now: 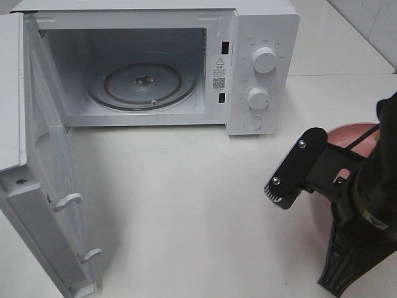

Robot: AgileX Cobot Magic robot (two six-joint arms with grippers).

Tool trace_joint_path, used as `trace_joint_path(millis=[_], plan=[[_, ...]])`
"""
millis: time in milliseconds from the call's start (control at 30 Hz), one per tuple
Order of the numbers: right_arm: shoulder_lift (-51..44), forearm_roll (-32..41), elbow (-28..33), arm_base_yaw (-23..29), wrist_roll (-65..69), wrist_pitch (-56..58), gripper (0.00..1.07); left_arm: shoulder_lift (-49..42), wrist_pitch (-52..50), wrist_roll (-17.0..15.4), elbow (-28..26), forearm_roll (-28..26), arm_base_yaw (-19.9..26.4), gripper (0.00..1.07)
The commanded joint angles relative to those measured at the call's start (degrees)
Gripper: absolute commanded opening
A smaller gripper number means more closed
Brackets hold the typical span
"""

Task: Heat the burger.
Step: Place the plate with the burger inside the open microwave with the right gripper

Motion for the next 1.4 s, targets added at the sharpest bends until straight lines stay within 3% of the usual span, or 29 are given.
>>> trace_joint_path(millis=[33,800,1400], plan=[[-0.46,-4.13,0.06,1.38,-0.92,2.23,0.00,-0.17,0.23,0.11,0.06,-0.11,0.29,0.99],[-0.46,-9.68,0.06,12.15,-9.51,2.92,0.00,-0.17,0.23,0.11,0.06,-0.11,0.29,0.99],[-0.46,-9.97,0.06,12.66,-25.15,-5.21,0.00,-0.17,0.23,0.11,0.06,-0.11,0.29,0.99]])
